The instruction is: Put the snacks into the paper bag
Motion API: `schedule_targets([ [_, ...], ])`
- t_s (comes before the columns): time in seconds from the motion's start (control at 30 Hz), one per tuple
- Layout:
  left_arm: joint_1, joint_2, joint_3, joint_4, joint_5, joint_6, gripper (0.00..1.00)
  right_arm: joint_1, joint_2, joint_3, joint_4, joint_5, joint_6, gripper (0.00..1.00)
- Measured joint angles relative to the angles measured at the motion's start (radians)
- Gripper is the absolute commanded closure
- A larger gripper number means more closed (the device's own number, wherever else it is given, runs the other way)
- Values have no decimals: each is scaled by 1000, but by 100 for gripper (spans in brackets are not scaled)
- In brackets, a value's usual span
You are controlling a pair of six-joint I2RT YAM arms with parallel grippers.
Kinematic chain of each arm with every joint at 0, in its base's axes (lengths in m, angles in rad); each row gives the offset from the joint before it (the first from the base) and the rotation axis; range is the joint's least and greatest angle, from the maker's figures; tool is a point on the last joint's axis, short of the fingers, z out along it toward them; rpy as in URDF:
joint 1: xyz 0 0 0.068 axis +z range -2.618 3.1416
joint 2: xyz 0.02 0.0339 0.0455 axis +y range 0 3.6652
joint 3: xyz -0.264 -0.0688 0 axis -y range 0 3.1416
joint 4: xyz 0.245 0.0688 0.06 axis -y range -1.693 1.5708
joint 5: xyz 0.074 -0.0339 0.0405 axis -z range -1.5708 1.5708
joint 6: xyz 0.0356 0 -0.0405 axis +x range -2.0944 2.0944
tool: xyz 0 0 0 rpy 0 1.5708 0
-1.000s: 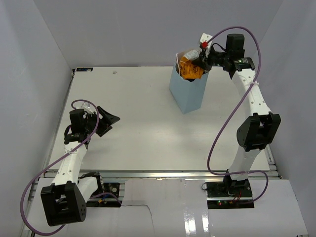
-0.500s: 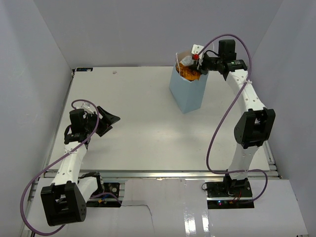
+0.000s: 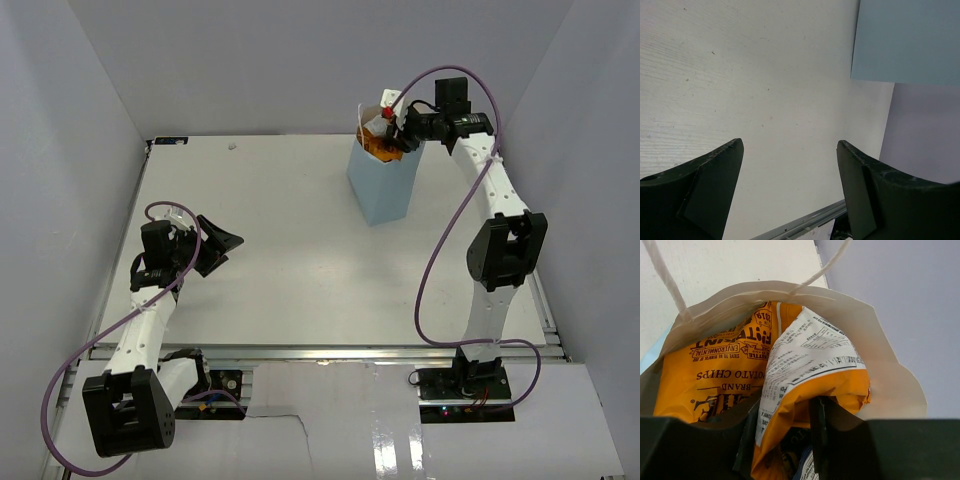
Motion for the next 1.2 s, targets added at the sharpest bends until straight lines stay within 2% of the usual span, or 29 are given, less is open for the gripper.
schedule_targets([
  [0.13, 0, 4, 0, 0, 2, 0, 15, 20, 19, 45, -50, 27, -24, 55],
  [0.2, 0, 5, 0, 0, 2, 0, 15, 25, 20, 51, -57, 39, -16, 42],
  [0.47, 0, 4, -3, 2, 3, 0, 15, 24, 15, 83, -40, 101, 175, 22],
  [0.83, 0, 2, -27, 13, 4, 0, 15, 11, -100, 99, 53, 166, 407, 18],
  [0.93, 0, -1, -27, 14, 4, 0, 15, 8, -134, 110, 85, 164, 443, 21],
  [1.0, 0, -5, -31, 15, 3, 0, 15, 5, -158, 110, 101, 149, 455, 28],
  [1.03, 0, -6, -32, 14, 3, -1, 15, 5, -171, 110, 109, 134, 462, 33],
  [1.07, 0, -6, -33, 14, 4, -1, 15, 5, -184, 109, 116, 111, 471, 43],
  [1.2, 0, -6, -33, 15, 4, -5, 15, 2, -239, 79, 146, 2, 485, 66],
])
